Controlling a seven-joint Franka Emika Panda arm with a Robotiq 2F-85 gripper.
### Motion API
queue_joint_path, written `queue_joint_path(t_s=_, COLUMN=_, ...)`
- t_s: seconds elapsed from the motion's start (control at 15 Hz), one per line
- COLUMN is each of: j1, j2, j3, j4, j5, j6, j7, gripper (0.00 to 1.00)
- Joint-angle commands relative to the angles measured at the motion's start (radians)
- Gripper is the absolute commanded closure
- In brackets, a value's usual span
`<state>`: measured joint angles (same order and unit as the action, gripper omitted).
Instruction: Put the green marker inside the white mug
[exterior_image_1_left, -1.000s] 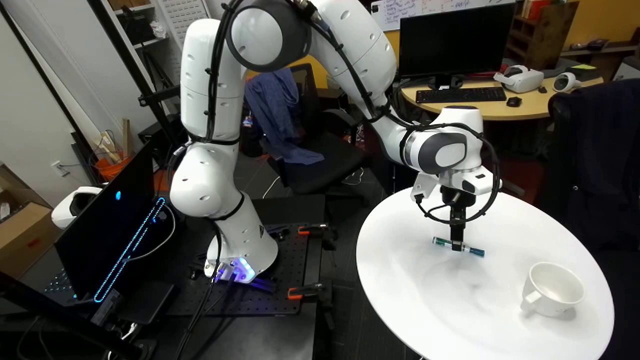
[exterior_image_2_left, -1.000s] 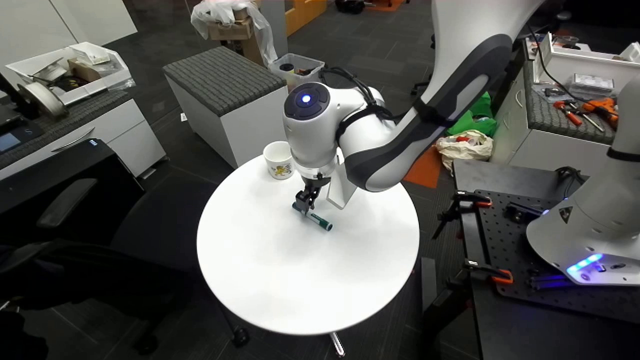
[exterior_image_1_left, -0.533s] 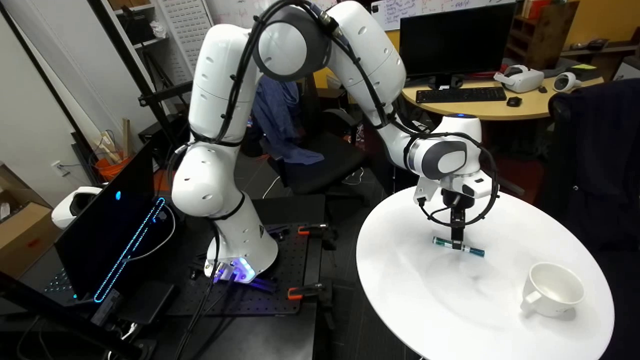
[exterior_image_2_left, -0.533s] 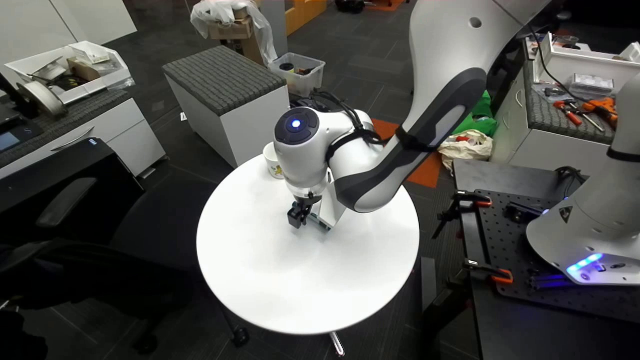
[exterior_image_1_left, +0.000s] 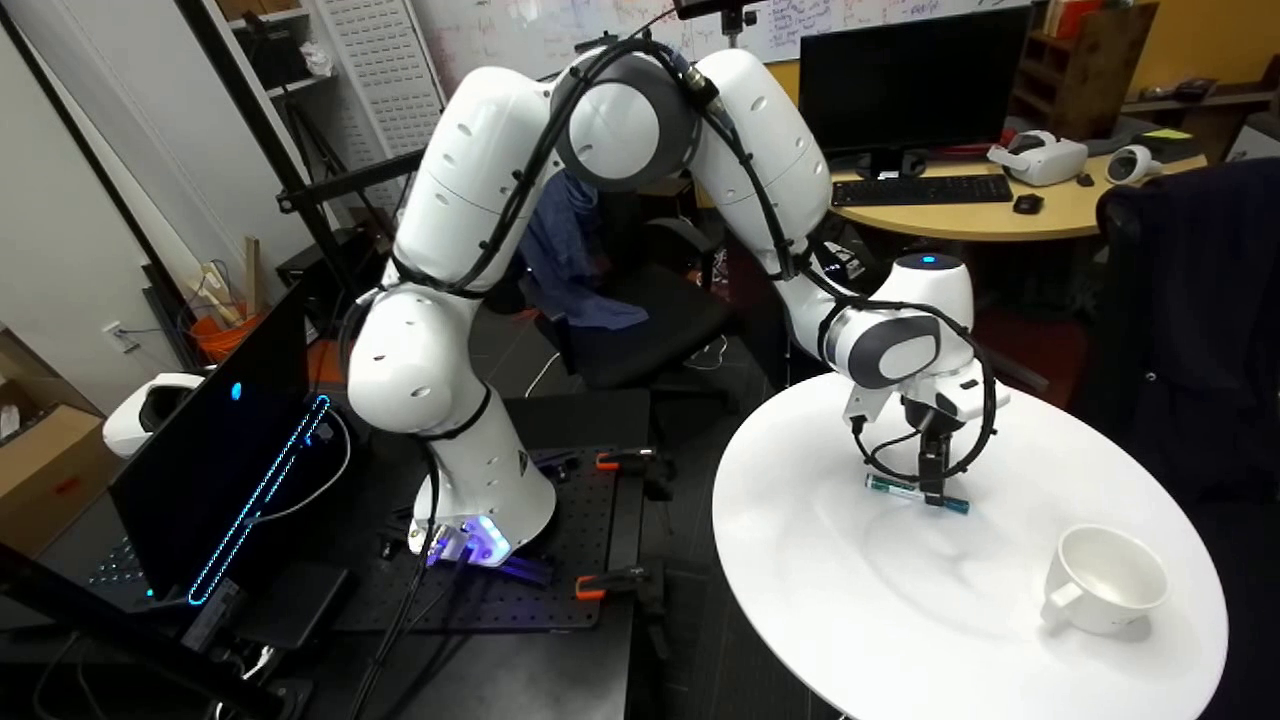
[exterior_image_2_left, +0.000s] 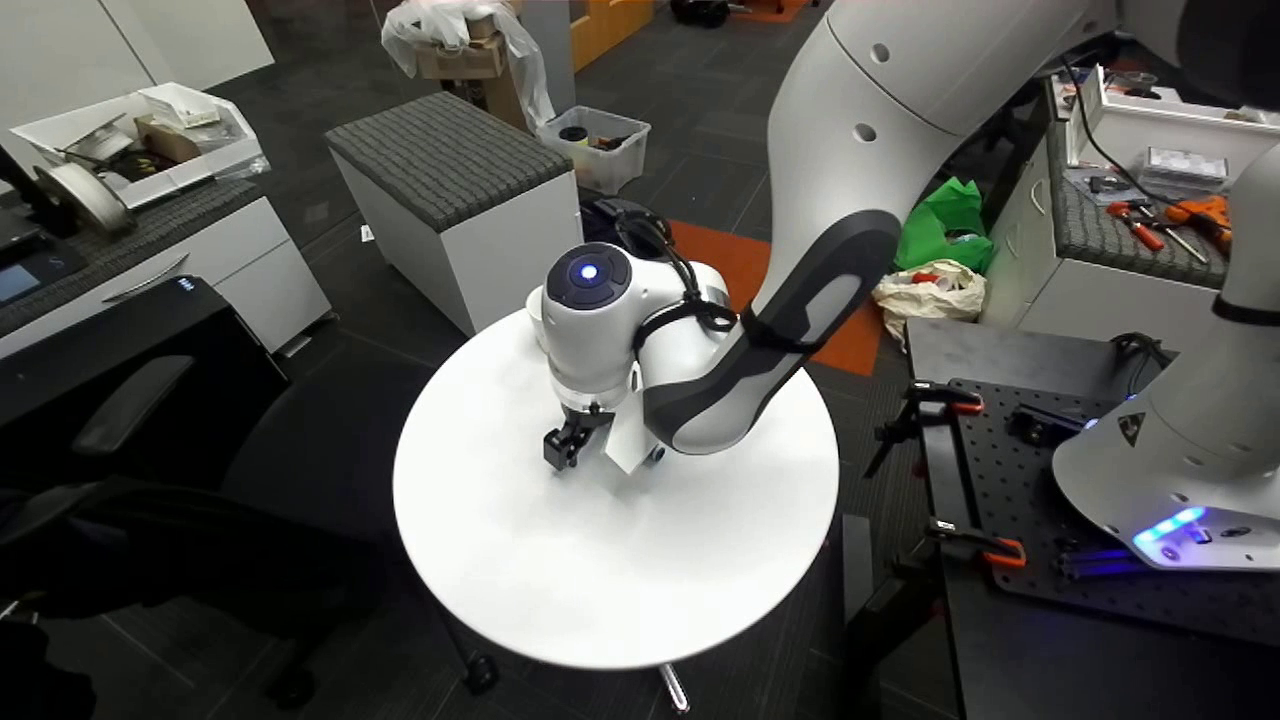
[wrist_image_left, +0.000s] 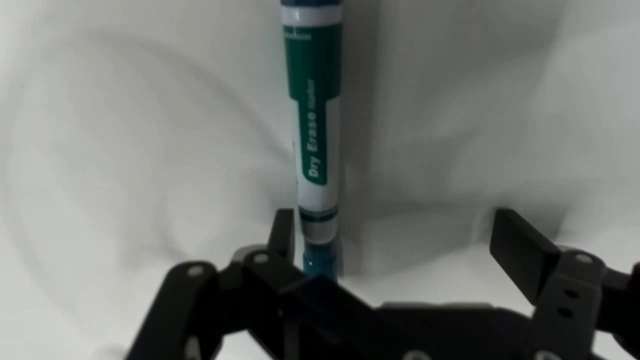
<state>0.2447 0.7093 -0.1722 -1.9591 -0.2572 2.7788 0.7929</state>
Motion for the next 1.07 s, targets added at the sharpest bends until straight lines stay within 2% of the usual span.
queue_joint_path(t_s=0.0, j1=0.066, j2=0.015, j3=-0.055, j4=0.003, j5=0.048, j6=0.026, j7=0.026, gripper=0.0)
queue_joint_path(t_s=0.13, j1=0.091, j2=0.017, j3=-0.076, j4=0.007, j5=0.051, j6=0.017, j7=0.026, gripper=0.03)
queue_joint_path(t_s=0.2, j1=0.101, j2=0.019, j3=-0.084, j4=0.008, j5=0.053, j6=0.016, j7=0.027, gripper=0.26)
queue_joint_path(t_s=0.33, j1=0.111, j2=0.02, j3=-0.088, j4=0.011, j5=0.059, j6=0.01, j7=0.019, gripper=0.32)
queue_joint_path(t_s=0.93, j1=0.116, j2=0.023, j3=-0.081, j4=0.028, j5=0.073, j6=-0.004, j7=0.005, gripper=1.0)
queue_joint_path(t_s=1.0, j1=0.115, j2=0.024, j3=-0.081, j4=0.029, j5=0.074, j6=-0.006, j7=0.003, gripper=0.99)
